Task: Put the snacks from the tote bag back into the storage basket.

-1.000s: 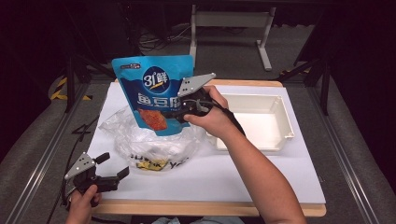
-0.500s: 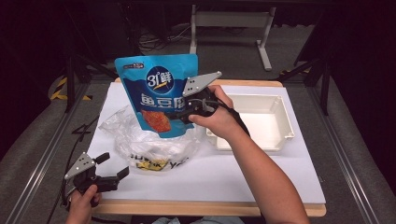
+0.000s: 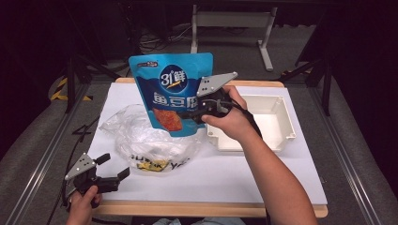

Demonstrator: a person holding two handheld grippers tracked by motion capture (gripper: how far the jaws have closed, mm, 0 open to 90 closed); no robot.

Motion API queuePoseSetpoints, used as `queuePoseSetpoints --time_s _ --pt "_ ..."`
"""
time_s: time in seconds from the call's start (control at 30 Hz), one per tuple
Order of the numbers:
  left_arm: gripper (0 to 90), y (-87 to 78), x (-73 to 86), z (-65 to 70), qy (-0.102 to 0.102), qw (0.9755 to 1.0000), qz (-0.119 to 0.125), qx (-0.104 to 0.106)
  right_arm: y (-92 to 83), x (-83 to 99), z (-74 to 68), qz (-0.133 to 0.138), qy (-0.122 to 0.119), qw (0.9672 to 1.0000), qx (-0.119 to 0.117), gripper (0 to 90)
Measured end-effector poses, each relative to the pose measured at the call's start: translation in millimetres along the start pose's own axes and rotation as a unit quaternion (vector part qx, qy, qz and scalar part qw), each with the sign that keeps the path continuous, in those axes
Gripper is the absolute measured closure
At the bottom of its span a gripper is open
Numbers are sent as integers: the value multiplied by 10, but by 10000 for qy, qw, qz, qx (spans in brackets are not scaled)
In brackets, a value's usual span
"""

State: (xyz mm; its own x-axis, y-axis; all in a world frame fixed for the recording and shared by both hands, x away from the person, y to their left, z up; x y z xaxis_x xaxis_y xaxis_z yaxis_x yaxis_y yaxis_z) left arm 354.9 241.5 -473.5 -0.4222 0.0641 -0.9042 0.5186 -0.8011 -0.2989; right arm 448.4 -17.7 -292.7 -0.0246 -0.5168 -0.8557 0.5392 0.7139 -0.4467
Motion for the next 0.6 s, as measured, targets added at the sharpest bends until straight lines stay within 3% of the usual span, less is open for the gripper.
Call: queuePoseSetpoints --time_s 0.6 --pt "6 6 11 -14 -35 10000 -32 -38 -368 251 381 -128 250 9986 454 543"
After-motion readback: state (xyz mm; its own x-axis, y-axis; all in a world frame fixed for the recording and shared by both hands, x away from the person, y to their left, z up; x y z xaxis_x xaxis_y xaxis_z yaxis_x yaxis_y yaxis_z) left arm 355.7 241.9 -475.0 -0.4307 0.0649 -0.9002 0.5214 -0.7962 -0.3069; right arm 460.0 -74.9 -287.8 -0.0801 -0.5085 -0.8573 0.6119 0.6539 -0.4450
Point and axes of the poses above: each handheld gripper's, and its own axes: y roughly forward along the jaws, x roughly out of its underside, z roughly to its right, the point moved 8 cm from there along y, roughly forward along the jaws, and after that the axes turned 15 degrees about x, right-handed, at the moved point
